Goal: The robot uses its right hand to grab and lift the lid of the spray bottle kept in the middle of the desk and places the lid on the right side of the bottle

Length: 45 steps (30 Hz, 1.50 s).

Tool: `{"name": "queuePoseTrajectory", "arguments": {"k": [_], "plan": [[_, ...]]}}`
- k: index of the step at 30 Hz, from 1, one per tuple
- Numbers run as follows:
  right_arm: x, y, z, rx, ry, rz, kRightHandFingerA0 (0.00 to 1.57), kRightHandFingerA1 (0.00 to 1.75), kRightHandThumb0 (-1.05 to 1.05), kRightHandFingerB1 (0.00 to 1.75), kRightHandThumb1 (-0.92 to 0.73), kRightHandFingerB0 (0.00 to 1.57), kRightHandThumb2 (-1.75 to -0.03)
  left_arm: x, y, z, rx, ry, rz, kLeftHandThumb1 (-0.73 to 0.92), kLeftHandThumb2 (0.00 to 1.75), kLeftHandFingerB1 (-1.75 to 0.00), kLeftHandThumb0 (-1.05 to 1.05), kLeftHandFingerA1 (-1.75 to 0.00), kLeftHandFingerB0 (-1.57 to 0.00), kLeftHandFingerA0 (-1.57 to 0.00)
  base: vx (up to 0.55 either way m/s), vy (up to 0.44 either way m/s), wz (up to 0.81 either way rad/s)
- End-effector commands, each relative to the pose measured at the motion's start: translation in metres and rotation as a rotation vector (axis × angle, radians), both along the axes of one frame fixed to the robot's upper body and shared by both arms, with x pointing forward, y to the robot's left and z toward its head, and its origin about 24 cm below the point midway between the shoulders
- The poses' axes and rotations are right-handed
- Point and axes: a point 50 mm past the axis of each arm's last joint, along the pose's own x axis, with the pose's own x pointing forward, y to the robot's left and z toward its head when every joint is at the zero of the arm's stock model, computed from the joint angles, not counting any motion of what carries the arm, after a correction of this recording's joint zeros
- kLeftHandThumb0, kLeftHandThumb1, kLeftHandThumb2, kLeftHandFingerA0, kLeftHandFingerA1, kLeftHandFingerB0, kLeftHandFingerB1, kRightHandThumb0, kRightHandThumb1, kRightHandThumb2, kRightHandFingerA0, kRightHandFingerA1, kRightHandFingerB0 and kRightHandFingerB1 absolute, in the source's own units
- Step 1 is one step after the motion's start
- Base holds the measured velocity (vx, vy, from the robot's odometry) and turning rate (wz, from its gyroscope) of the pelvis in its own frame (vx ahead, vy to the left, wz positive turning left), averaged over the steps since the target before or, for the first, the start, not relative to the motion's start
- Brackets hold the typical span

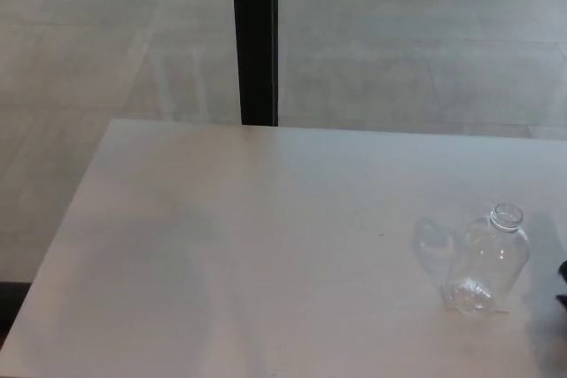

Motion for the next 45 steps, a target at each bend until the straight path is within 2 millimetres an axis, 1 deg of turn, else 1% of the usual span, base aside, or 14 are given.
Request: {"name": "queuePoseTrajectory", "arguments": {"k": [1,13,15,16,17,21,22,25,26,32,33,40,44,45], "plan": [[-0.006,-0.006,0.017,0.025,0.011,-0.019,0.0,0.0,-1.04,0.0,-0.61,0.0,-0.87,0.002,0.005,0.004,0.013,0.002,0.005,0.91,0.68,-0.37,-0.87,-0.47,-0.43,-0.58,0.0,0.0,0.0],[-0.067,-0.095,0.104,0.327,-0.597,-0.279,0.0,0.16,-1.0,0.08,-0.68,0.04,-1.1,0.011,0.003,0.006,0.01,-0.021,-0.025,0.75,1.14,-0.5,-0.91,-0.59,-0.36,-0.5,0.0,0.0,0.0],[-0.077,-0.104,0.104,0.372,-0.625,-0.332,0.0,0.14,-1.01,0.1,-0.69,0.02,-1.11,0.011,0.004,0.006,0.008,-0.024,-0.021,0.91,0.68,-0.37,-0.88,-0.49,-0.41,-0.56,0.0,0.0,0.0],[-0.096,-0.116,0.099,0.422,-0.725,-0.408,0.0,0.01,-1.05,0.13,-0.75,0.12,-1.08,0.013,0.003,0.006,0.009,-0.03,-0.031,0.78,1.15,-0.5,-0.92,-0.58,-0.36,-0.5,0.0,0.0,0.0],[-0.102,-0.121,0.095,0.431,-0.747,-0.434,0.0,0.01,-1.03,0.12,-0.76,0.11,-1.09,0.014,0.002,0.006,0.013,-0.029,-0.037,0.92,0.69,-0.37,-0.87,-0.48,-0.41,-0.56,0.0,0.0,0.0],[-0.128,-0.137,0.076,0.485,-0.844,-0.577,0.0,0.15,-0.84,0.27,-0.83,0.1,-0.64,0.018,0.001,0.007,0.028,-0.027,-0.055,0.77,1.15,-0.5,-0.9,-0.58,-0.37,-0.5,0.0,0.0,0.0],[-0.151,-0.144,0.049,0.597,-1.02,-0.694,0.1,0.31,-0.68,0.29,-0.71,0.25,-0.63,0.02,0.001,0.007,0.023,-0.032,-0.056,0.92,0.68,-0.36,-0.87,-0.47,-0.41,-0.55,0.0,0.0,0.0],[-0.178,-0.149,0.008,0.613,-1.269,-0.883,0.24,0.46,-0.56,0.32,-0.69,0.34,-0.61,0.021,0.001,0.007,0.028,-0.037,-0.064,0.78,1.15,-0.5,-0.93,-0.57,-0.35,-0.49,0.0,0.0,0.0],[-0.186,-0.151,-0.007,0.632,-1.259,-0.97,0.2,0.54,-0.61,0.32,-0.7,0.33,-0.61,0.021,0.001,0.008,0.028,-0.037,-0.06,0.92,0.68,-0.37,-0.89,-0.48,-0.42,-0.57,0.0,0.0,0.0],[-0.217,-0.149,-0.084,0.681,-1.063,-1.248,0.22,0.51,-0.58,0.3,-0.67,0.3,-0.61,0.027,0.003,0.01,0.03,-0.029,-0.052,0.78,1.15,-0.5,-0.92,-0.57,-0.36,-0.49,0.0,0.0,0.0],[-0.222,-0.146,-0.092,0.683,-1.029,-1.268,0.2,0.5,-0.56,0.31,-0.65,0.3,-0.61,0.025,0.003,0.008,0.026,-0.018,-0.044,0.9,0.67,-0.36,-0.89,-0.48,-0.42,-0.57,0.0,0.0,0.0],[-0.248,-0.126,-0.134,0.944,-0.744,-1.224,0.08,0.51,-0.84,0.19,-0.63,0.03,-1.0,0.02,0.008,0.007,0.026,0.027,-0.028,0.77,1.15,-0.49,-0.94,-0.6,-0.32,-0.48,0.0,0.0,0.0],[-0.249,-0.12,-0.144,0.982,-0.69,-1.237,0.09,0.6,-0.8,0.13,-0.8,0.0,-0.65,0.02,0.009,0.007,0.037,0.037,-0.028,0.91,0.67,-0.38,-0.88,-0.51,-0.39,-0.55,0.0,0.0,0.0],[-0.247,-0.117,-0.146,1.023,-0.696,-1.219,0.12,0.64,-0.83,0.1,-0.63,0.0,-0.83,0.022,0.01,0.006,0.04,0.043,-0.03,0.75,1.15,-0.49,-0.91,-0.59,-0.3,-0.47,0.0,0.0,0.0]]}}
